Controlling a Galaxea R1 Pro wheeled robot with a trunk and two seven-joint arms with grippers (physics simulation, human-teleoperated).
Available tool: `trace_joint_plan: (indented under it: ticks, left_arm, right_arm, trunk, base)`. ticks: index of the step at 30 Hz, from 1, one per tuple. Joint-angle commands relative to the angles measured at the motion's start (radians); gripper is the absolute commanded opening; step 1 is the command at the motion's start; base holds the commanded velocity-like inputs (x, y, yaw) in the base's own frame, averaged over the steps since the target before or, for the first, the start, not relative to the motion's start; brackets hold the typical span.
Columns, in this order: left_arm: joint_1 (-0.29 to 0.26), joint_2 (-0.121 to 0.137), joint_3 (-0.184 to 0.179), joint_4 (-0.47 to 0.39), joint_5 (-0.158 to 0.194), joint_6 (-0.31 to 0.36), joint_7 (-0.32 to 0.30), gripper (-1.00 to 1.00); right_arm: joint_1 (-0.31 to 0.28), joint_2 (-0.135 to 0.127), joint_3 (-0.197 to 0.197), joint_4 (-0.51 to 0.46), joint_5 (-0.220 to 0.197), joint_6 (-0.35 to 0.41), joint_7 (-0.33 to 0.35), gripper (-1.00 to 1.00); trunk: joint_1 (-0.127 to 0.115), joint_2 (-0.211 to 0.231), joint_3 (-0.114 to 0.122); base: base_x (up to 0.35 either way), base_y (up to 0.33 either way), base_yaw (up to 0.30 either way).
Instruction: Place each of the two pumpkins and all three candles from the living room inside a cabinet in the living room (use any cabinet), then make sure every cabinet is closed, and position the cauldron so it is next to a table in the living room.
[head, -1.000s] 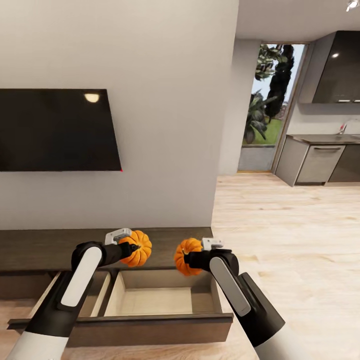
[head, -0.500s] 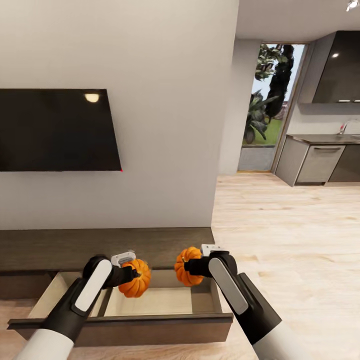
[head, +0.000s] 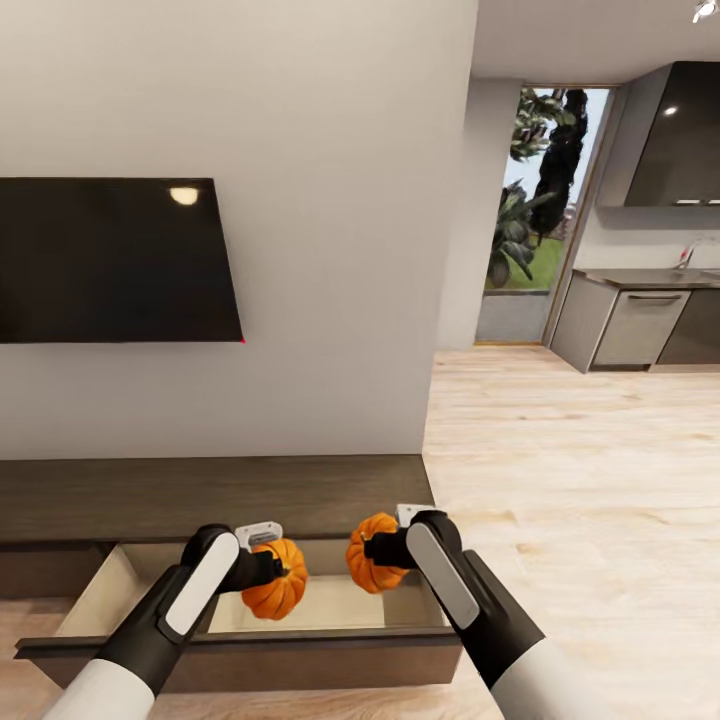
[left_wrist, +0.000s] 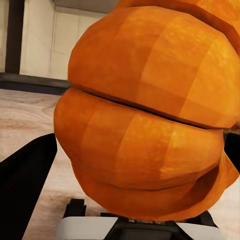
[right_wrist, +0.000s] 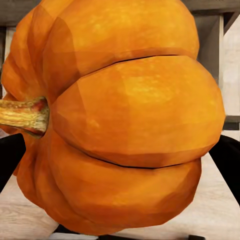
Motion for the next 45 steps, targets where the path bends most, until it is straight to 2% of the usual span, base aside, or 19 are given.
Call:
trace_joint_plan:
  ticks: [1, 5, 9, 13, 17, 25, 33, 38, 45]
  left_arm:
    - [-0.001, 0.001, -0.002, -0.003, 0.010, 0.000, 0.012, -1.00]
    - [-0.001, 0.003, 0.009, -0.010, 0.007, -0.008, 0.012, -1.00]
    - [-0.001, 0.005, 0.013, -0.020, 0.006, -0.013, 0.014, -1.00]
    - [-0.001, 0.032, 0.015, -0.055, 0.006, -0.014, 0.013, -1.00]
    - [-0.001, 0.041, 0.024, -0.060, 0.007, -0.018, 0.010, -1.00]
    - [-0.001, 0.040, 0.028, -0.060, 0.007, -0.039, 0.010, -1.00]
    - [-0.001, 0.035, 0.013, -0.057, 0.007, -0.082, 0.011, -1.00]
    - [-0.001, 0.032, -0.004, -0.055, 0.005, -0.089, 0.012, -1.00]
    - [-0.001, 0.032, -0.010, -0.053, 0.004, -0.092, 0.013, -1.00]
  right_arm:
    - [-0.001, 0.003, 0.002, 0.001, -0.006, -0.005, -0.010, -1.00]
    - [-0.002, 0.011, 0.008, 0.015, 0.003, -0.053, -0.009, -1.00]
    - [-0.027, 0.017, 0.013, 0.084, 0.009, -0.092, -0.007, -1.00]
    - [-0.042, 0.024, 0.038, 0.134, 0.010, -0.141, -0.007, -1.00]
    - [-0.044, 0.025, 0.050, 0.139, 0.010, -0.147, -0.007, -1.00]
    - [-0.044, 0.025, 0.052, 0.143, 0.011, -0.149, -0.007, -1.00]
    - [-0.044, 0.025, 0.052, 0.159, 0.017, -0.155, -0.007, -1.00]
    - [-0.044, 0.025, 0.052, 0.151, 0.018, -0.157, -0.007, -1.00]
    - [-0.044, 0.025, 0.052, 0.149, 0.017, -0.158, -0.007, -1.00]
  trunk:
    - [0.000, -0.001, -0.001]
    - [0.000, -0.001, -0.001]
    - [0.000, -0.001, -0.001]
    - [0.008, -0.015, -0.008]
    - [0.023, -0.043, -0.020]
    - [0.054, -0.099, -0.045]
    - [0.084, -0.155, -0.070]
    - [0.104, -0.190, -0.086]
    - [0.130, -0.239, -0.108]
  base:
    - [0.000, 0.000, 0.000]
    - [0.000, 0.000, 0.000]
    - [0.000, 0.000, 0.000]
    - [0.000, 0.000, 0.000]
    - [0.000, 0.000, 0.000]
    - [0.000, 0.000, 0.000]
    - [0.000, 0.000, 0.000]
    - [0.000, 0.000, 0.000]
    - [0.000, 0.000, 0.000]
